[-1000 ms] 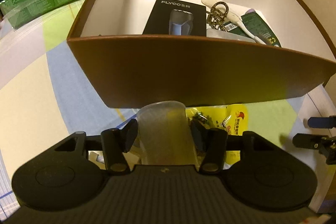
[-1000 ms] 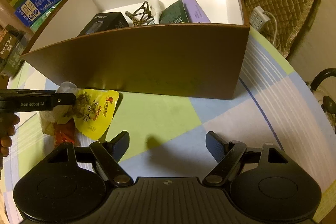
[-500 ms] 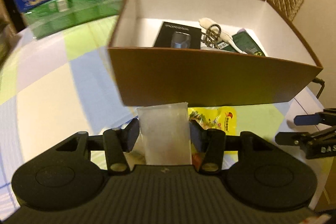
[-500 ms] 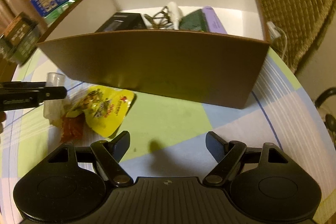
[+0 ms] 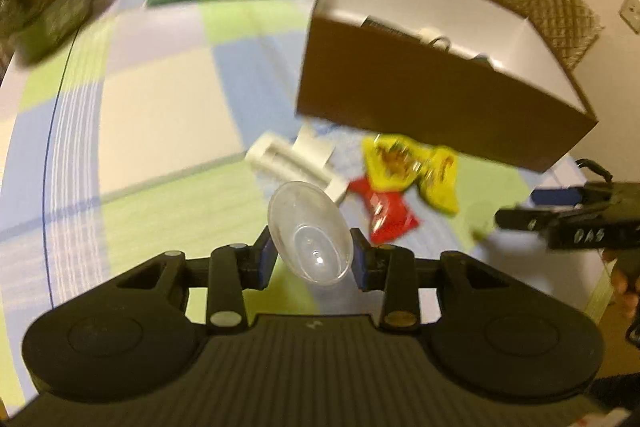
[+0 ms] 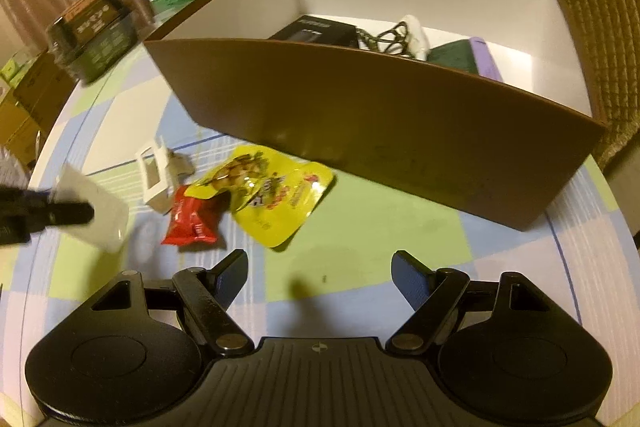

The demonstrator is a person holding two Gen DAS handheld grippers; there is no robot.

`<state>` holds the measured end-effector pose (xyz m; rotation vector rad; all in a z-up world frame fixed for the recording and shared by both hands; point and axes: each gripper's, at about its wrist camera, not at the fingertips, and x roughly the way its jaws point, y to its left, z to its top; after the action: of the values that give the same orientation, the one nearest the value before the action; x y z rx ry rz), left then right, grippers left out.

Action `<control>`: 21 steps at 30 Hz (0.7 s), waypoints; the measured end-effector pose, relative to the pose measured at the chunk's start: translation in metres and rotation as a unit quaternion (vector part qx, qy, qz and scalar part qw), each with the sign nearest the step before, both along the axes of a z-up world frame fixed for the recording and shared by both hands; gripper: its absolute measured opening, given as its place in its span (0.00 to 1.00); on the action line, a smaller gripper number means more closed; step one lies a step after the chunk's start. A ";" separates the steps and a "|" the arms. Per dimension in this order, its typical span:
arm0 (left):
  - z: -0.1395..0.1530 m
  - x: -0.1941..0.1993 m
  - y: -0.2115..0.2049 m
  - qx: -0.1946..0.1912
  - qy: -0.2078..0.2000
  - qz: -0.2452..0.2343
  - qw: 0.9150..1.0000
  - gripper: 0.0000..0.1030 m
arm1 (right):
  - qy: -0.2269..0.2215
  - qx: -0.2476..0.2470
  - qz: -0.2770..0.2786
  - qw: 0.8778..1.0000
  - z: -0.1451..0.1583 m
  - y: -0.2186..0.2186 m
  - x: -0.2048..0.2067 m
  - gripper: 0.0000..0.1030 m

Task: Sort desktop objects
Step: 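Hold the cup with the left gripper while the right grasps the yellow snack bag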

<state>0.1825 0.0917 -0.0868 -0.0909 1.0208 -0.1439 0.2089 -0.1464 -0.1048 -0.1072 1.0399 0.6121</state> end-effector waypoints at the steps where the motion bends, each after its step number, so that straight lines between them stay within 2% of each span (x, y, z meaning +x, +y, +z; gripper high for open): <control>1: -0.004 -0.004 0.002 0.001 0.006 0.003 1.000 0.32 | -0.001 0.000 0.002 1.000 0.000 0.001 -0.001 0.75; 6: -0.019 -0.028 0.019 0.026 0.040 0.019 0.999 0.32 | 0.000 -0.005 -0.003 1.000 0.000 -0.004 -0.002 0.75; 9: -0.023 -0.035 0.027 0.027 0.046 0.031 0.998 0.32 | 0.002 -0.006 -0.006 1.000 -0.001 -0.008 -0.003 0.75; 14: -0.029 -0.031 0.023 0.035 0.030 0.046 0.998 0.32 | 0.003 -0.010 0.005 1.000 -0.004 -0.004 -0.006 0.75; 15: -0.030 -0.030 0.021 0.036 0.022 0.048 0.998 0.29 | 0.000 -0.010 0.010 1.000 -0.004 -0.002 -0.008 0.75; 21: -0.027 -0.026 0.021 0.031 0.002 0.053 0.998 0.28 | -0.038 -0.026 0.052 0.998 -0.001 0.010 -0.014 0.75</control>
<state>0.1563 0.1126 -0.1135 -0.0883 1.0213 -0.0143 0.1950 -0.1367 -0.1060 -0.2305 0.9810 0.6697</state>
